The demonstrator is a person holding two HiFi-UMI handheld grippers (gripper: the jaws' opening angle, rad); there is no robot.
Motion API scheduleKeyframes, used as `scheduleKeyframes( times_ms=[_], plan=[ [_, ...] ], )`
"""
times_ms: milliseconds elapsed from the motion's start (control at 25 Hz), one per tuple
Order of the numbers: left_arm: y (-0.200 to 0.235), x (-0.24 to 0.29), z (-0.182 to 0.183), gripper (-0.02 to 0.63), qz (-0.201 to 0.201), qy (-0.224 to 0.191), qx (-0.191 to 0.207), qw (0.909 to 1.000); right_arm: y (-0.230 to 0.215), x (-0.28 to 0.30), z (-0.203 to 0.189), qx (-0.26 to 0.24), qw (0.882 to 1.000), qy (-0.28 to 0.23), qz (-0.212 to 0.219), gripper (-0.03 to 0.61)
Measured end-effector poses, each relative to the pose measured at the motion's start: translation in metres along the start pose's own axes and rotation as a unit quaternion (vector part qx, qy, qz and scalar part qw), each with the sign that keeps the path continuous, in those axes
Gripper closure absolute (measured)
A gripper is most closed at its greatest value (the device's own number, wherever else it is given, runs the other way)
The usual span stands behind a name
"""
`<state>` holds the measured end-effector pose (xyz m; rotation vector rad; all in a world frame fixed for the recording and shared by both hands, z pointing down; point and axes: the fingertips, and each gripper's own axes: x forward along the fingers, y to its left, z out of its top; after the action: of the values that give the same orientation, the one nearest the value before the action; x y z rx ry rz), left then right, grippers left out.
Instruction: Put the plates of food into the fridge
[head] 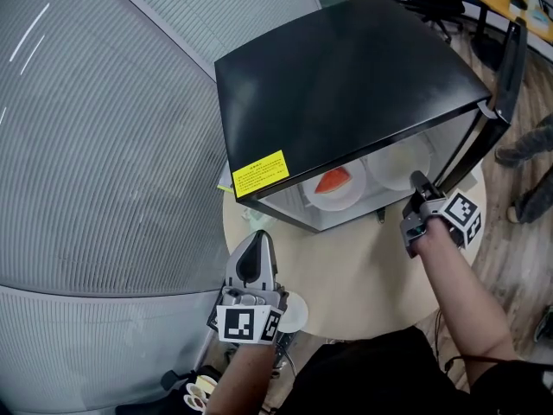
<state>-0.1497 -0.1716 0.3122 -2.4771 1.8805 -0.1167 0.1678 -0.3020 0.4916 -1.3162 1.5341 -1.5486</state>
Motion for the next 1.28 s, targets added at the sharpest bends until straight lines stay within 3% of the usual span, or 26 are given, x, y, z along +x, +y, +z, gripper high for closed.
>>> scheduleKeyframes(
  times_ms=[640,1000,1080,1160,1280],
  plan=[
    [0.013,-0.016,-0.011,0.609,0.031,0.007,-0.005,0.9995,0.006,0.025,0.007,-0.001,1.0,-0.014,-0.005,0.561],
    [0.004,-0.026,-0.007,0.609,0.028,-0.008,-0.004,0.9996,0.01,0.026,0.006,-0.035,0.999,-0.014,0.015,0.561],
    [0.002,-0.03,-0.005,0.609,0.022,-0.014,-0.005,0.9996,0.011,0.025,0.005,-0.047,0.999,-0.01,0.013,0.537],
    [0.001,-0.034,-0.003,0.609,0.022,-0.017,-0.005,0.9996,0.012,0.025,0.002,-0.062,0.998,-0.002,0.01,0.463],
    [0.0,-0.038,-0.002,0.609,0.026,-0.014,-0.005,0.9995,0.012,0.018,-0.001,-0.08,0.997,0.003,0.004,0.43]
  ],
)
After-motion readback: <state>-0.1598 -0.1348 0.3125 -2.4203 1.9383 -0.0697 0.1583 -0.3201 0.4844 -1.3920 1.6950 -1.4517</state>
